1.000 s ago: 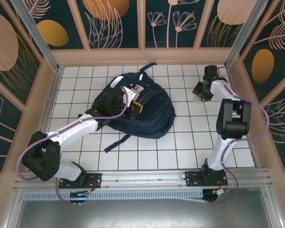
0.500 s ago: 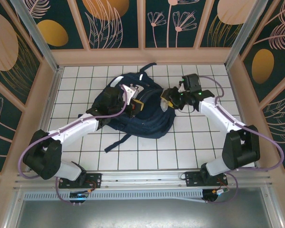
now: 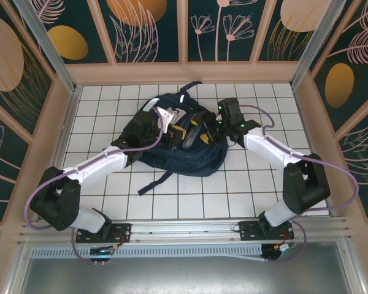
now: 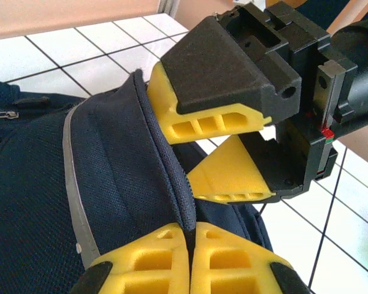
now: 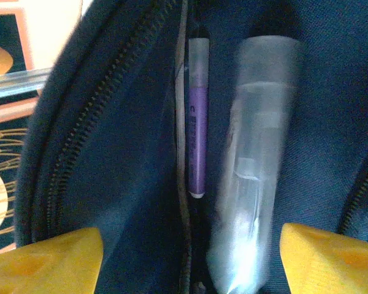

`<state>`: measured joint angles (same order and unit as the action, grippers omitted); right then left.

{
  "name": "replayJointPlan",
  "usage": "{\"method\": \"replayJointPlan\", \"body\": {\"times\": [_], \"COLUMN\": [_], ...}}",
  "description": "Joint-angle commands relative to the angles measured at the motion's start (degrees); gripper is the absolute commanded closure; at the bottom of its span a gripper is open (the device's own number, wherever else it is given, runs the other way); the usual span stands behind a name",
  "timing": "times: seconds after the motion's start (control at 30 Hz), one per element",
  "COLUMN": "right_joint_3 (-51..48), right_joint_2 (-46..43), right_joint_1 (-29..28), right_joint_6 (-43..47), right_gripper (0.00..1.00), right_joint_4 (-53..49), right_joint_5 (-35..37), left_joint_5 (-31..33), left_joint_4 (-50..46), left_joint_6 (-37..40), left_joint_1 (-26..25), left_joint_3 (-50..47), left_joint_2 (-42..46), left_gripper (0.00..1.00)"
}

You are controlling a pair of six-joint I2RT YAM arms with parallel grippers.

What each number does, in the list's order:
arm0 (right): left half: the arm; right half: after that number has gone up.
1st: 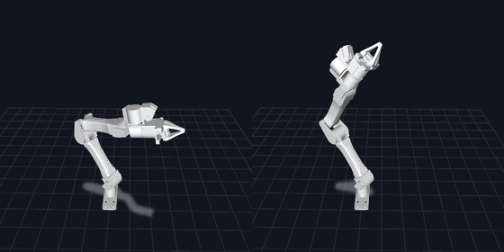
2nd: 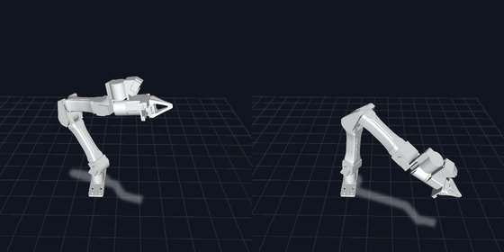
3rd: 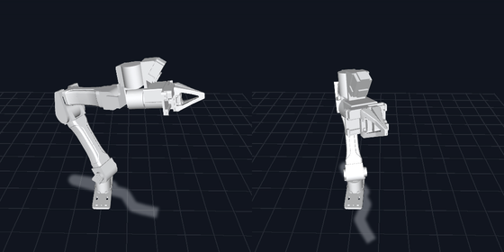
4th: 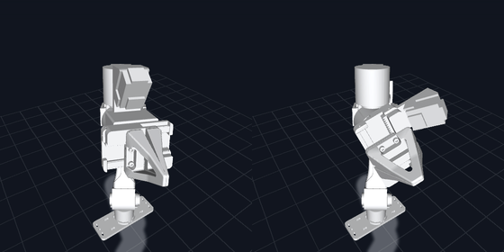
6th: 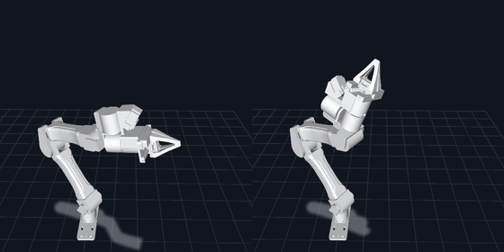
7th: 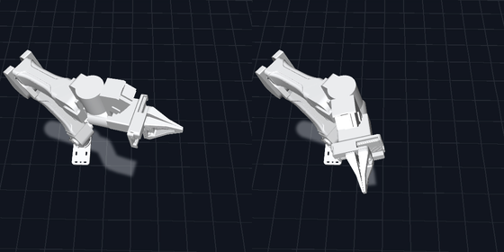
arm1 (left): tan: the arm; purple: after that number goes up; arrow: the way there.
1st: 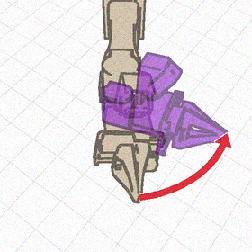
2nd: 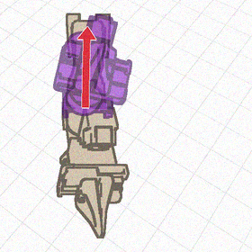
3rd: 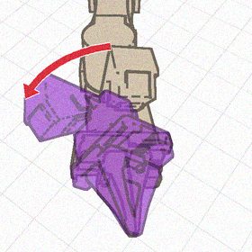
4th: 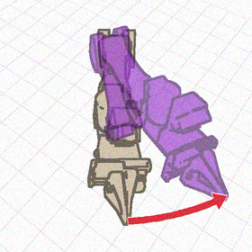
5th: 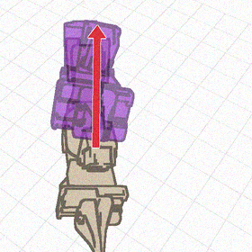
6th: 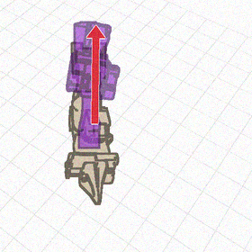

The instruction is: Pack the student bag

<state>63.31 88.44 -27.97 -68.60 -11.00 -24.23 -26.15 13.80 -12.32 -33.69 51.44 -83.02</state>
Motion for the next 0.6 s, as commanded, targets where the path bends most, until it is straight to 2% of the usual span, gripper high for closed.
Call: {"method": "replayJointPlan", "body": {"times": [0.0,0.1,0.23,0.33,0.47,0.57], "right_joint_3": [1.2,0.2,-1.0,-2.4,-2.9,-2.6], "right_joint_2": [-0.2,-2.4,-6.8,-10.5,-14.3,-16.4], "right_joint_1": [0.3,1.4,6.4,13.2,26.1,34.2], "right_joint_6": [-0.1,2.2,6.1,9.4,14.9,19.4], "right_gripper": [0.20,0.21,0.21,0.20,0.20,0.19], "right_joint_4": [0.8,-1.2,-6.9,-11.4,-16.0,-18.1], "right_joint_5": [2.8,3.8,5.7,7.2,8.6,14.5], "left_joint_5": [-2.2,-2.1,-3.0,-5.2,-7.2,-6.9], "left_joint_4": [8.0,7.3,3.4,0.6,-3.1,-6.2], "left_joint_6": [-0.1,0.6,4.3,8.3,13.7,19.7], "left_joint_1": [-0.1,-0.1,-0.2,-0.4,-2.4,-5.7], "left_joint_3": [0.2,-0.3,0.4,1.4,3.8,6.6], "left_joint_2": [0.8,0.9,0.9,0.4,-1.6,-4.4], "left_gripper": [1.00,1.00,1.00,1.00,1.00,1.00]}}
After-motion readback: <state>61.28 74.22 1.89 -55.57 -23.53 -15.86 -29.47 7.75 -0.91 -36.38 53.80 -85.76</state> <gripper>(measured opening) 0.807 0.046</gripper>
